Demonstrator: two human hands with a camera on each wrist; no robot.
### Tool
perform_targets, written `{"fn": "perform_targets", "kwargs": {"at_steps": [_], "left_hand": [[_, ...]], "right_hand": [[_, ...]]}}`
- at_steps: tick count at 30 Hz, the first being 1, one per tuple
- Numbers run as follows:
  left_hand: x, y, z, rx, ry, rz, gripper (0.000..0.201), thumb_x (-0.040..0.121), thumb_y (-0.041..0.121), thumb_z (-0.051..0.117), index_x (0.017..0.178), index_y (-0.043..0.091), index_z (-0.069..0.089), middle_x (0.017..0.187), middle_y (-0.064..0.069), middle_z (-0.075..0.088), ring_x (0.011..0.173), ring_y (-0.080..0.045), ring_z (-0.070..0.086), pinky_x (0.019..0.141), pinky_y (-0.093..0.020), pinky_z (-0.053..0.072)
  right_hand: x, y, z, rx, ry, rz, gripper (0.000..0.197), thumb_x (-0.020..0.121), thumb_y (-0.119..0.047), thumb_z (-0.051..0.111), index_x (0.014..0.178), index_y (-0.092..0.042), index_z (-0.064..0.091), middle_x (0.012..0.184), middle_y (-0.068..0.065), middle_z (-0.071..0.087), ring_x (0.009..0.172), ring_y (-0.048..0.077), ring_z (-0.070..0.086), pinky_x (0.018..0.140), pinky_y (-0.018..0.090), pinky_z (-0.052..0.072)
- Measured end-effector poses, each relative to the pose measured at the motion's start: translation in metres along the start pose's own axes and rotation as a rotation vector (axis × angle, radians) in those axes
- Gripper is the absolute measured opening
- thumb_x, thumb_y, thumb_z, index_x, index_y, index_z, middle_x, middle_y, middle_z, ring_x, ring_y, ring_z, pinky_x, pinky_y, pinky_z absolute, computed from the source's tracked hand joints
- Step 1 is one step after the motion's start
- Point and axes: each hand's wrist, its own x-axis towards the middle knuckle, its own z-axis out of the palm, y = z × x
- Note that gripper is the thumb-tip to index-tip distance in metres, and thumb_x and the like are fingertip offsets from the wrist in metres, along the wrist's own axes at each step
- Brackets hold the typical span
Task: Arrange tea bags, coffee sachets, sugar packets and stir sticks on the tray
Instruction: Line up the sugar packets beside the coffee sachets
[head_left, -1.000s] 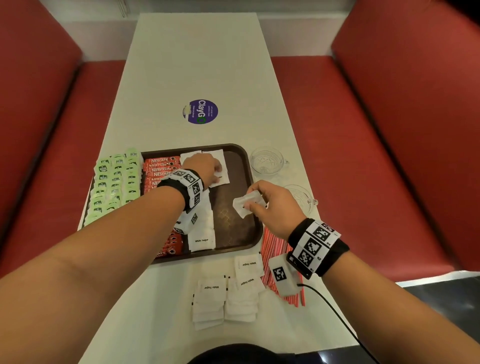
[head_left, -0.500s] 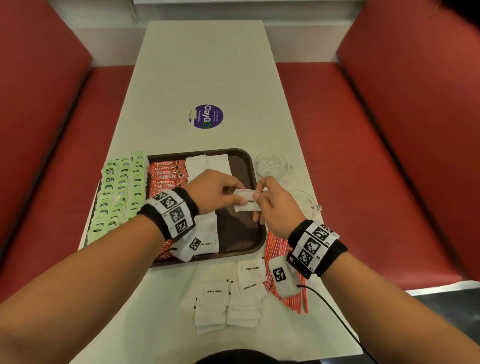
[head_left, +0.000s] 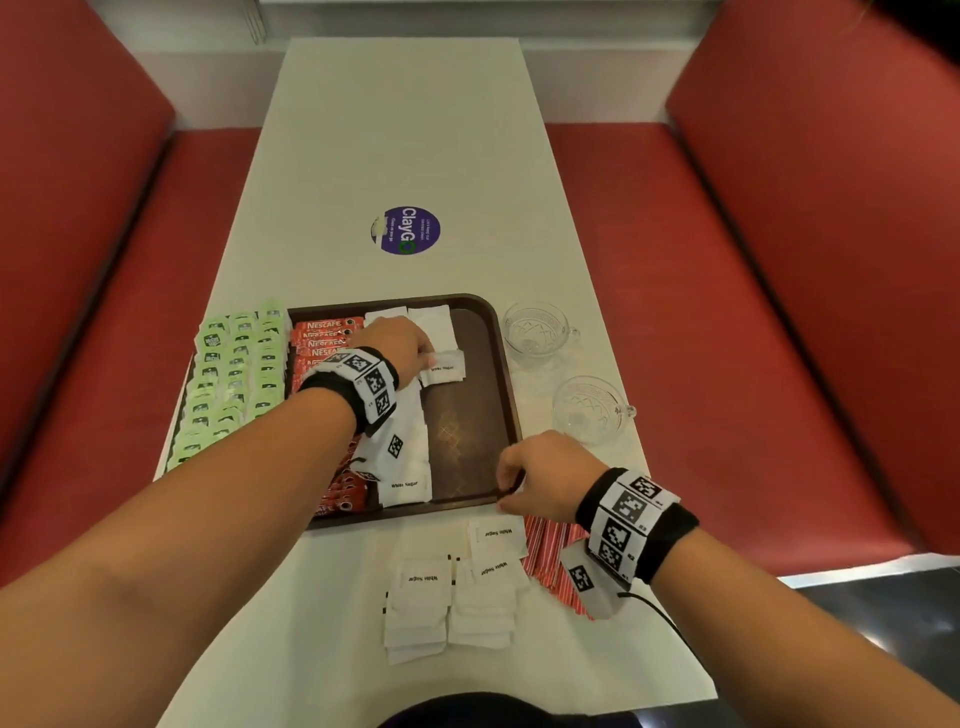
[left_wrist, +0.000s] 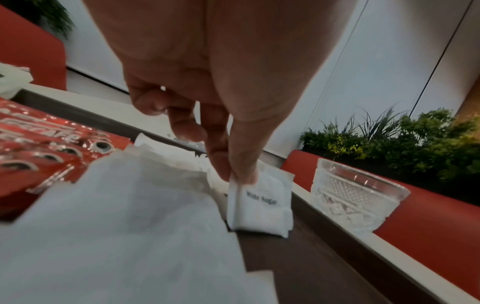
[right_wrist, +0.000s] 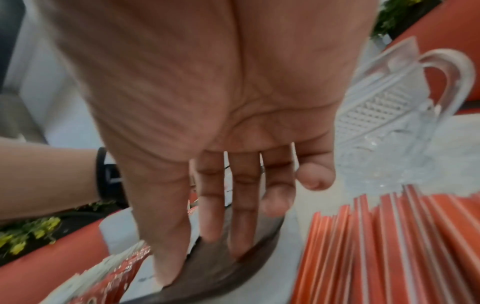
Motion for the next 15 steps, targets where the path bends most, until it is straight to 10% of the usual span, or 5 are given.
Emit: {"fn": "perform_targets", "kwargs": {"at_steps": [9, 15], "left_hand": [[0.007, 0.011, 0.005, 0.128, 0.0, -0.088, 0.036, 0.086, 0.045, 0.07, 0.118, 0.029, 0.067, 0.122, -0.001, 0.064, 0.113, -0.026, 0.059, 0.095, -0.043, 0.05], [-0.004, 0.027, 0.013, 0.137, 0.017, 0.089, 0.021, 0.09, 0.034, 0.067, 0.111, 0.034, 0.069, 0.12, 0.001, 0.062, 0.11, -0.024, 0.06, 0.093, -0.037, 0.047]], "right_hand": [[-0.006, -0.006, 0.014, -0.222, -0.043, -0.064, 0.03, 0.087, -0.046, 0.069, 0.108, -0.024, 0.074, 0.103, -0.005, 0.068, 0.099, 0.017, 0.06, 0.075, 0.029, 0.043], [-0.013, -0.005, 0.028, -0.329, -0.031, -0.043, 0.037, 0.089, -0.046, 0.067, 0.116, -0.021, 0.07, 0.103, 0.001, 0.07, 0.098, 0.024, 0.064, 0.076, 0.032, 0.051]]}}
